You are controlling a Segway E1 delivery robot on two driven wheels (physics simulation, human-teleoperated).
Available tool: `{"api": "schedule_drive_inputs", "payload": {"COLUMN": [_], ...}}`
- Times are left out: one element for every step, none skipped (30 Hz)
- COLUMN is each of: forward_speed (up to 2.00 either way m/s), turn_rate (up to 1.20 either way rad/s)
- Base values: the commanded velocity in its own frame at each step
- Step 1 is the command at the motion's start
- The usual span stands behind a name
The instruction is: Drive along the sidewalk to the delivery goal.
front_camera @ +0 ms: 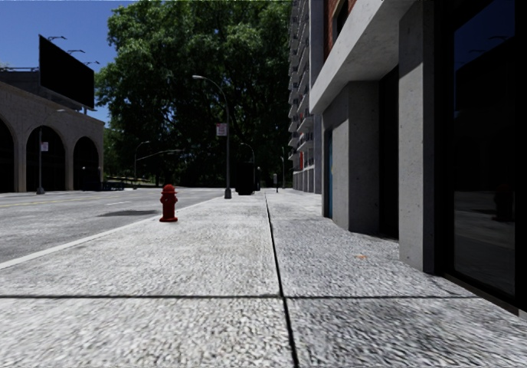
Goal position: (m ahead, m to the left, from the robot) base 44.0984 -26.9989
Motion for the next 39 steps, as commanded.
{"api": "schedule_drive_inputs", "payload": {"forward_speed": [2.0, 2.0, 2.0, 2.0, 2.0, 2.0, 2.0, 2.0, 2.0, 2.0, 2.0, 2.0, 2.0, 2.0, 2.0, 2.0, 2.0, 2.0, 2.0, 2.0, 2.0, 2.0, 2.0, 2.0, 2.0, 2.0, 2.0, 2.0, 2.0, 2.0, 2.0, 2.0, 2.0, 2.0, 2.0, 2.0, 2.0, 2.0, 2.0], "turn_rate": [0.0, 0.0, 0.0, 0.0, 0.0, 0.0, 0.0, 0.0, 0.0, 0.0, 0.0, 0.0, 0.0, 0.0, 0.0, 0.0, 0.0, 0.0, 0.0, 0.0, 0.0, 0.0, 0.0, 0.0, 0.0, 0.0, 0.0, 0.0, 0.0, 0.0, 0.0, 0.0, 0.0, 0.0, 0.0, 0.0, 0.0, 0.0, 0.0]}}
